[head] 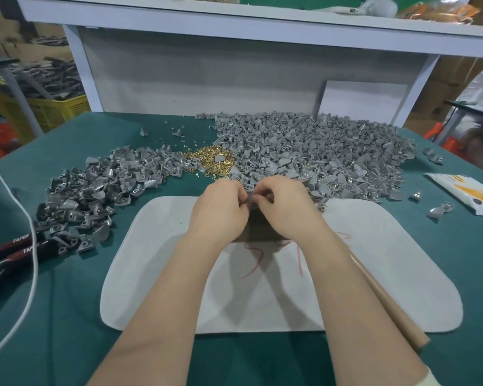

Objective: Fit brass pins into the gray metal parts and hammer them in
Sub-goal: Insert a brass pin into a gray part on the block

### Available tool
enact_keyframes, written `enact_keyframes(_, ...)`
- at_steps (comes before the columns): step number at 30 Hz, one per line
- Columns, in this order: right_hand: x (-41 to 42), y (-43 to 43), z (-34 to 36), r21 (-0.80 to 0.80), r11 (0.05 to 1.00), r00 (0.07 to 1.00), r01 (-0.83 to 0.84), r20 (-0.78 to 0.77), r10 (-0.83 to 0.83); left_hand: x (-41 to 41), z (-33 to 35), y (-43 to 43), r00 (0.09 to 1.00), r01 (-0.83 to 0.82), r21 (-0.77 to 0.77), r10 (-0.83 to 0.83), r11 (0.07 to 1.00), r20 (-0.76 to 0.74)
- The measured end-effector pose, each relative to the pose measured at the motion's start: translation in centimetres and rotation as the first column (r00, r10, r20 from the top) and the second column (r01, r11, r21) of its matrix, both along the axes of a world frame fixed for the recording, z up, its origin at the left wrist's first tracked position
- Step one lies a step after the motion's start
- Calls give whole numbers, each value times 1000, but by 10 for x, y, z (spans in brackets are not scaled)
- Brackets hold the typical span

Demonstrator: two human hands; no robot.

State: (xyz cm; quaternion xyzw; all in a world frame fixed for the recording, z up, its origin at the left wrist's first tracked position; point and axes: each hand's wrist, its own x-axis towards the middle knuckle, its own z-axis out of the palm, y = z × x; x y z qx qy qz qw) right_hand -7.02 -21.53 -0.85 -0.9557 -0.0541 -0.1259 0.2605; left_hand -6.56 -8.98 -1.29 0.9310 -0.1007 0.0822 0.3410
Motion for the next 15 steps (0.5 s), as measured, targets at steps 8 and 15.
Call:
enact_keyframes(8, 1, 4, -2, 1, 997, 997, 80, 8, -80, -2, 2, -1, 1000, -6, 14, 6, 1000, -3)
enact_keyframes(15, 2, 2, -3, 160, 984, 997, 77, -32, -72, -1, 0, -1, 1000, -11, 23, 12, 1000, -1)
